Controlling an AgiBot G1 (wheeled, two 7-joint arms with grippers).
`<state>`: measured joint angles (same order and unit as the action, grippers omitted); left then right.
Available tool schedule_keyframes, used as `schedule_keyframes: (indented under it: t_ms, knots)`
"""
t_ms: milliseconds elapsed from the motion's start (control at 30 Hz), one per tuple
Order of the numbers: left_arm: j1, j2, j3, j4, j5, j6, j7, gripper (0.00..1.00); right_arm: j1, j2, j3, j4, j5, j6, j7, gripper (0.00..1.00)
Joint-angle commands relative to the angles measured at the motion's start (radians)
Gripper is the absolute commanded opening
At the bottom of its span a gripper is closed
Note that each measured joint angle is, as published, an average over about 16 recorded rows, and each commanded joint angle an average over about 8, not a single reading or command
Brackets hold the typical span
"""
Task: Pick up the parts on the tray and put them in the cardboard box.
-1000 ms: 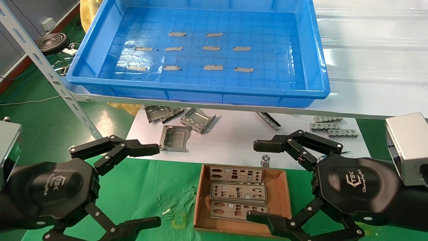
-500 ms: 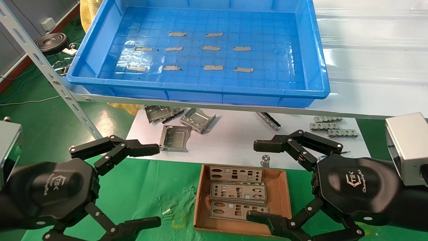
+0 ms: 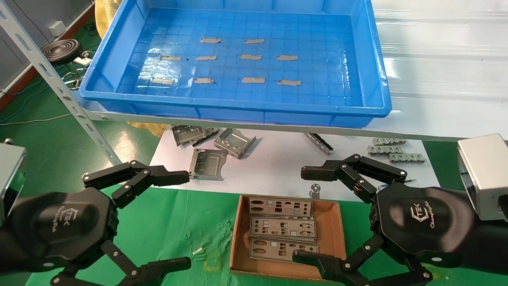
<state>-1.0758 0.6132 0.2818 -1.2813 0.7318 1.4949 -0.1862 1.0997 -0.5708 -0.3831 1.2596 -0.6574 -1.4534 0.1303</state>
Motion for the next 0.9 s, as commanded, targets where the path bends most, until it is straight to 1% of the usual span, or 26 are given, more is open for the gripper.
schedule_keyframes:
  t_ms: [33,900]
  knots:
    - [0.000,0.000,0.000,0.000,0.000,0.000,0.000,1.00,0.000,0.000,0.000,0.000,0.000,0.000,0.000,1.00]
    - [0.000,0.000,0.000,0.000,0.000,0.000,0.000,1.00,0.000,0.000,0.000,0.000,0.000,0.000,0.000,1.00]
